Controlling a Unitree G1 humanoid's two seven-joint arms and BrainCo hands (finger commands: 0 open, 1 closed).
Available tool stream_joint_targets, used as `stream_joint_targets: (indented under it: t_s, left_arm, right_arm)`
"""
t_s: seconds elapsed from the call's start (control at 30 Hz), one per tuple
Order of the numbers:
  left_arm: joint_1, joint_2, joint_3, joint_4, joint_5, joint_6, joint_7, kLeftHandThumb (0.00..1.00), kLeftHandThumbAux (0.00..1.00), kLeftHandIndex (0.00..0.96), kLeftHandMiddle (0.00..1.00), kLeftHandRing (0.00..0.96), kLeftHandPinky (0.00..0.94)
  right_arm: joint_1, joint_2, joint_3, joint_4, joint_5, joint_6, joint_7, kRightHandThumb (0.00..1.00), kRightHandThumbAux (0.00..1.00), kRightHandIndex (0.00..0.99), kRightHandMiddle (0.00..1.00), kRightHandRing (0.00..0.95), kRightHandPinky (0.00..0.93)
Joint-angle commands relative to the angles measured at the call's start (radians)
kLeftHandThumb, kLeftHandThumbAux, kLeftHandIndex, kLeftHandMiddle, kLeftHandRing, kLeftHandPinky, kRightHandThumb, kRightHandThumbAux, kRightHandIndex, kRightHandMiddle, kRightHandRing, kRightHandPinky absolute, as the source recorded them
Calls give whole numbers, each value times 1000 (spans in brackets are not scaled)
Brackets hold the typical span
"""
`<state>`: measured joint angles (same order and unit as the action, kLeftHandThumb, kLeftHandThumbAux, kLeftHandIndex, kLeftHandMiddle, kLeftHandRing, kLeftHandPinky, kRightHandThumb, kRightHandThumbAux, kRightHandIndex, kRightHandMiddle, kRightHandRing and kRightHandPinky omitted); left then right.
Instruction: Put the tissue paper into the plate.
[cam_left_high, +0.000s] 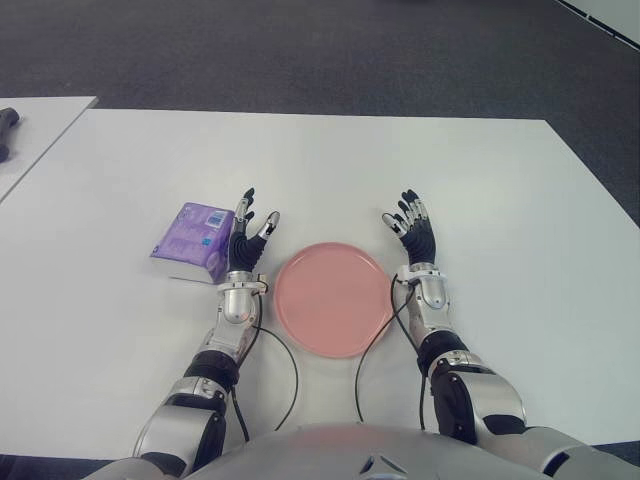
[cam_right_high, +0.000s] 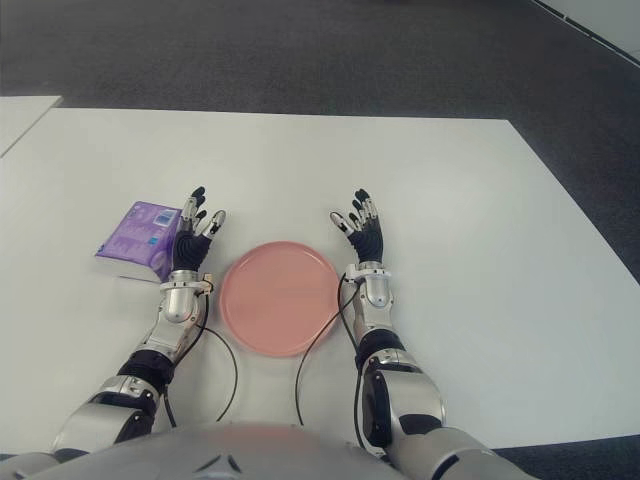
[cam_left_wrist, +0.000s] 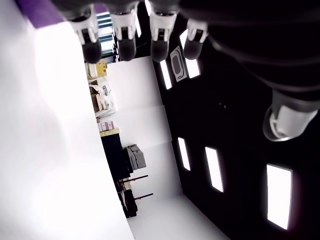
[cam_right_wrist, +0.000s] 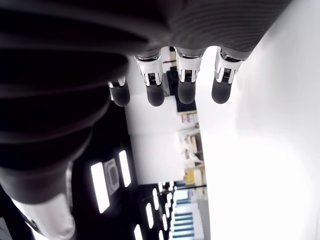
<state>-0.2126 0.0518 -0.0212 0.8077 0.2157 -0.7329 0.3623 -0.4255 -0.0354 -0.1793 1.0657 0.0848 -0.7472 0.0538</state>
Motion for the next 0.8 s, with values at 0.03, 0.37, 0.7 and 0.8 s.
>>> stream_joint_targets:
  t_s: [0.03, 0.37, 0.7, 0.8]
  left_arm:
    - [47, 4, -2, 46, 3, -2, -11, 0, 433, 0, 0, 0, 0]
    - [43, 10, 1, 57, 2, -7, -13, 0, 433, 0, 0, 0, 0]
    - [28, 24, 2, 91, 1, -50, -21, 0, 435, 0, 0, 0, 0]
    - [24, 25, 2, 99, 2, -57, -19, 0, 432, 0, 0, 0, 0]
  right_arm:
    - [60, -5, 4, 43, -24, -11, -24, 85, 770, 9, 0, 0, 15]
    - [58, -2, 4, 49, -33, -17, -34, 81, 782, 6, 0, 0, 18]
    - [55, 0, 4, 52, -38, -17, -38, 80, 783, 6, 0, 0, 18]
    - [53, 1, 4, 54, -39, -17, -39, 80, 783, 6, 0, 0, 18]
